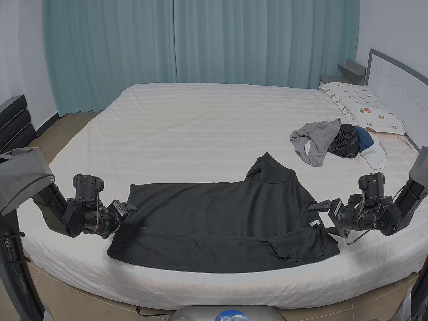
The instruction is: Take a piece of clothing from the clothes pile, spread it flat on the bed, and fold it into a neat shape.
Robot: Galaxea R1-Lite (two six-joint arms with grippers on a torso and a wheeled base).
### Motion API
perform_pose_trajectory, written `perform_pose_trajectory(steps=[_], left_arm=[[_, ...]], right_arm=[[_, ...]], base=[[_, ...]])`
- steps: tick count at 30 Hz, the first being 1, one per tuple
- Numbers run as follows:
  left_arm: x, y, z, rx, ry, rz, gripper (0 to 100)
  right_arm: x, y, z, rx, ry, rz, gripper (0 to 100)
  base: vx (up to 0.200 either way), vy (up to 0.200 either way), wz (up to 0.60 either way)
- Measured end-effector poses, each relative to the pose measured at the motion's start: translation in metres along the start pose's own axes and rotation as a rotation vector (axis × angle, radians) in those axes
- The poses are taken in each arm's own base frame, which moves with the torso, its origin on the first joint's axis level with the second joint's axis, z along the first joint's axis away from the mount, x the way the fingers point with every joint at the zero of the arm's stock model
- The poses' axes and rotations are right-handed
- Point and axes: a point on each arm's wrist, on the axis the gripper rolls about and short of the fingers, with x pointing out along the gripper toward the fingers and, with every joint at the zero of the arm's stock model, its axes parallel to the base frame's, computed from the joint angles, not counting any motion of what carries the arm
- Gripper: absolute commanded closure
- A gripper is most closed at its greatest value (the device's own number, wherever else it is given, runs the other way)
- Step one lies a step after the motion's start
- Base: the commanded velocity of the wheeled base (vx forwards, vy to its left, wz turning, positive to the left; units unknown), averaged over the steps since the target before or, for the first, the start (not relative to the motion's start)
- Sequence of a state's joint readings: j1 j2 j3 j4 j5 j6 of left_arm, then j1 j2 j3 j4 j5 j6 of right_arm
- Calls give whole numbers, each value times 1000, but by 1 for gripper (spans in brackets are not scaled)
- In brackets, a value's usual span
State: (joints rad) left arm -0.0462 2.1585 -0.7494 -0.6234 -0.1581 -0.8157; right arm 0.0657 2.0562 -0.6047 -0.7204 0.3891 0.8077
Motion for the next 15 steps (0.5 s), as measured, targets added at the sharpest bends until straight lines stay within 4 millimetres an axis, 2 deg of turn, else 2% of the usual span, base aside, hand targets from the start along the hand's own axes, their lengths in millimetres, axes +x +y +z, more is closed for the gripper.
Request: perform_pose_trajectory(steps=[8, 15], left_arm=[[4, 5, -1, -8, 0, 14, 100], [0, 13, -6, -22, 17, 37, 100]], right_arm=[[-2, -3, 7, -69, -71, -11, 0], [10, -10, 5, -99, -74, -13, 0]], base=[[0, 0, 0], [0, 0, 0]])
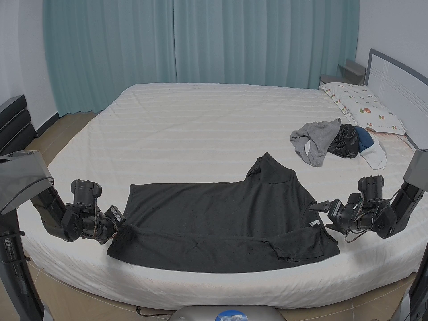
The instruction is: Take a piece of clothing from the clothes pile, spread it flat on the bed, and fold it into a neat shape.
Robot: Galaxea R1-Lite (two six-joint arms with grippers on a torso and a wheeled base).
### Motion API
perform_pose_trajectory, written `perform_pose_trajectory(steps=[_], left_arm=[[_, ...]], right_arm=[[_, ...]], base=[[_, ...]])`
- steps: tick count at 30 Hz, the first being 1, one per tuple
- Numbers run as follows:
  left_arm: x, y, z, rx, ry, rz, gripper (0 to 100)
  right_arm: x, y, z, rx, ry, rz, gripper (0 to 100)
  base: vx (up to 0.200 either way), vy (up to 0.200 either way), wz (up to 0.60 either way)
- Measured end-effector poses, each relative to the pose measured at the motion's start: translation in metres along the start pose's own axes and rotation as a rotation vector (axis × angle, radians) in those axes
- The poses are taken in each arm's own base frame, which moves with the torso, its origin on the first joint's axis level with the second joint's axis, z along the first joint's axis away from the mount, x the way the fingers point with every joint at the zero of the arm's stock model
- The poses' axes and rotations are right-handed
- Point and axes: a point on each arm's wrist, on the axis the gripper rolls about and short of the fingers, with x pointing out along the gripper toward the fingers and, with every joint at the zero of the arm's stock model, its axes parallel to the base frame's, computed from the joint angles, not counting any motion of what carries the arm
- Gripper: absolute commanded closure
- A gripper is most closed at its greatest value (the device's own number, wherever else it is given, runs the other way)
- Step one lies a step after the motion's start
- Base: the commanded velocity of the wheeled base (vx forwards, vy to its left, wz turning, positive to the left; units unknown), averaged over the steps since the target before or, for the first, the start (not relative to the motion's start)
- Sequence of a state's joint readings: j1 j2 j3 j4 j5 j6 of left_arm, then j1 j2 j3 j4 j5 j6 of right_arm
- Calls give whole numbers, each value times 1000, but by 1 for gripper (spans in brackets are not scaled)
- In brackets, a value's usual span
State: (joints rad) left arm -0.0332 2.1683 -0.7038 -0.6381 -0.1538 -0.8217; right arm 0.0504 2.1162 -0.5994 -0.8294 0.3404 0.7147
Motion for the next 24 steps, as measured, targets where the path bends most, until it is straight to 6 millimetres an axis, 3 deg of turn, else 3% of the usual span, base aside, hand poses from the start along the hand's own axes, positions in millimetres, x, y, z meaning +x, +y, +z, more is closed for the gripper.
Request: perform_pose_trajectory(steps=[14, 15, 24], left_arm=[[-18, 0, -3, -6, -5, -8, 100], [-18, 0, -3, -6, -5, -8, 100], [-20, 0, -4, -7, -4, -7, 100]], right_arm=[[22, -15, -7, -68, 15, 9, 0], [22, -16, -8, -71, 17, 8, 100], [20, -26, -16, -173, 47, -23, 100]], base=[[0, 0, 0], [0, 0, 0], [0, 0, 0]])
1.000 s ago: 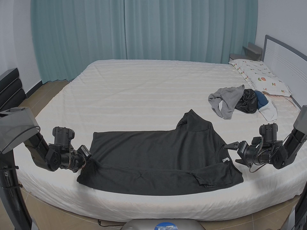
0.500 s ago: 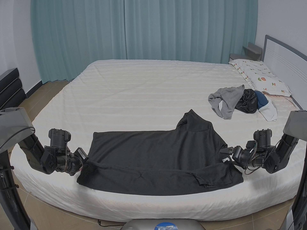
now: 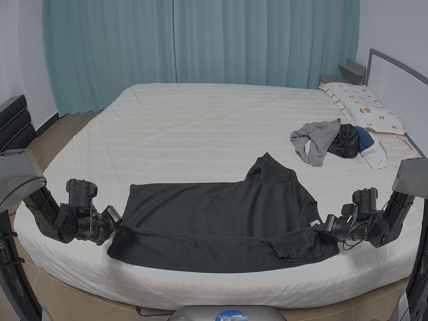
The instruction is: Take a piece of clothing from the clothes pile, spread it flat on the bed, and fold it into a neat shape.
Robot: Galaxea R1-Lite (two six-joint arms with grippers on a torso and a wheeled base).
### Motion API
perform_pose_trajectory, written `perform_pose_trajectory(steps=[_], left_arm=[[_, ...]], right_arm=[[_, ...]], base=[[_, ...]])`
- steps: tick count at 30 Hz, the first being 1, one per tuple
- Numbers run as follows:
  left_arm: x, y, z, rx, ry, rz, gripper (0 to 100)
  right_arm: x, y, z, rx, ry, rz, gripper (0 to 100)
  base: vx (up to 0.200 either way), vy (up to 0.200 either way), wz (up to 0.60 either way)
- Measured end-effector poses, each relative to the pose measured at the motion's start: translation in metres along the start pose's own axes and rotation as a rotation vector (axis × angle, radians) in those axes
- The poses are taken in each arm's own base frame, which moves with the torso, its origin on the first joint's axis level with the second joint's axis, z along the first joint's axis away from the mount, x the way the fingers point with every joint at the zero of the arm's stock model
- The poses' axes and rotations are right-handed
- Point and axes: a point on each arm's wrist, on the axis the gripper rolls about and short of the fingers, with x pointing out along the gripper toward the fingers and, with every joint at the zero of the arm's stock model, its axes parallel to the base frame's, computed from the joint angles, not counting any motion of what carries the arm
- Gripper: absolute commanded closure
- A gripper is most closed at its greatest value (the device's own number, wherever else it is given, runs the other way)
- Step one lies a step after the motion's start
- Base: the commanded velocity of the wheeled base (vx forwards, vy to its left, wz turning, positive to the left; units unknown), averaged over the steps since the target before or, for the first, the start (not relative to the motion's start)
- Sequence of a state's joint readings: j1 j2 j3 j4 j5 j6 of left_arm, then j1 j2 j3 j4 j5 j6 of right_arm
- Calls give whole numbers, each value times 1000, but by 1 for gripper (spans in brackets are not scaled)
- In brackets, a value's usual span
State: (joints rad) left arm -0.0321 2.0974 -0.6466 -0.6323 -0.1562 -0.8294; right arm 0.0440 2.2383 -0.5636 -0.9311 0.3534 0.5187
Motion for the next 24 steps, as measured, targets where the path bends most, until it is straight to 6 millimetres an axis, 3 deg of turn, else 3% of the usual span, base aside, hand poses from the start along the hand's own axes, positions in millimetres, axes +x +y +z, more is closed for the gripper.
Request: perform_pose_trajectory(steps=[9, 24], left_arm=[[-3, 0, -1, 0, 0, 0, 100], [-27, 3, -1, -4, -30, -2, 100]], right_arm=[[-7, -3, -2, -13, -35, 9, 100], [-43, 5, -12, -58, -149, 93, 100]], base=[[0, 0, 0], [0, 0, 0]])
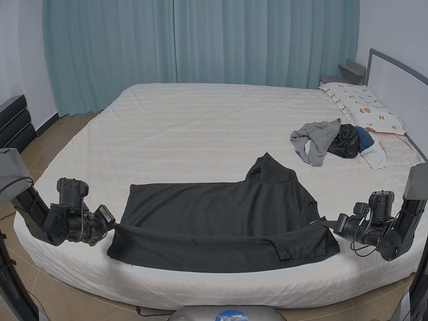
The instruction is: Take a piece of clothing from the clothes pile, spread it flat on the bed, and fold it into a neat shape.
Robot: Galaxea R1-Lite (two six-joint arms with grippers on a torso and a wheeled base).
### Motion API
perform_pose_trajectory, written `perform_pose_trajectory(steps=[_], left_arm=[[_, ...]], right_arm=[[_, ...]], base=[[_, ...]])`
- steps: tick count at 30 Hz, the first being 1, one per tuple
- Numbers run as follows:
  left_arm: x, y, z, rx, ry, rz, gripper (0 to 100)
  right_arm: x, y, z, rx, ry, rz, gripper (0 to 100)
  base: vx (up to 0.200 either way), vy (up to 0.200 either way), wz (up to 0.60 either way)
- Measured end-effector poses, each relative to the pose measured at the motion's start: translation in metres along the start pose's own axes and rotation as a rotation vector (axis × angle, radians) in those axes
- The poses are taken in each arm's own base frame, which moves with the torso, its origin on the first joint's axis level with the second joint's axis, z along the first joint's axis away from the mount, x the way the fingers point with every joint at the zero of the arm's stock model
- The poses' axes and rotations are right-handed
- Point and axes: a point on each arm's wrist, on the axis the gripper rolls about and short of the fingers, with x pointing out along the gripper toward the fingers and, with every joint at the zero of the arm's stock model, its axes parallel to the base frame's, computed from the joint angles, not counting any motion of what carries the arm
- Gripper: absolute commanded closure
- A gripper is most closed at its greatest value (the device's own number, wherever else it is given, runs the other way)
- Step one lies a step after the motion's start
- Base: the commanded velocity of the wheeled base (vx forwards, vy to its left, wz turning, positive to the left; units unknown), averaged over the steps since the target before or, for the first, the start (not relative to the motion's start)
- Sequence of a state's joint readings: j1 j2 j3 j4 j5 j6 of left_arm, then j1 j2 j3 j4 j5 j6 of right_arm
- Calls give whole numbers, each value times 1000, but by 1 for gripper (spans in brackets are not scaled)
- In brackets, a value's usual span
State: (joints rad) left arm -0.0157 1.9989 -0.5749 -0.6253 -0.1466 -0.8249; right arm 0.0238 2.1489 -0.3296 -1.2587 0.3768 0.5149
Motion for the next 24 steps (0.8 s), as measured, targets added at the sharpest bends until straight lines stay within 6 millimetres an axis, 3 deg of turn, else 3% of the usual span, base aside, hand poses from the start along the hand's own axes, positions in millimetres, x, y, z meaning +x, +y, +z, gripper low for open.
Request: perform_pose_trajectory(steps=[24], left_arm=[[-48, 3, -4, 61, 32, 59, 100]], right_arm=[[-46, 18, -11, -114, -106, 50, 100]], base=[[0, 0, 0]])
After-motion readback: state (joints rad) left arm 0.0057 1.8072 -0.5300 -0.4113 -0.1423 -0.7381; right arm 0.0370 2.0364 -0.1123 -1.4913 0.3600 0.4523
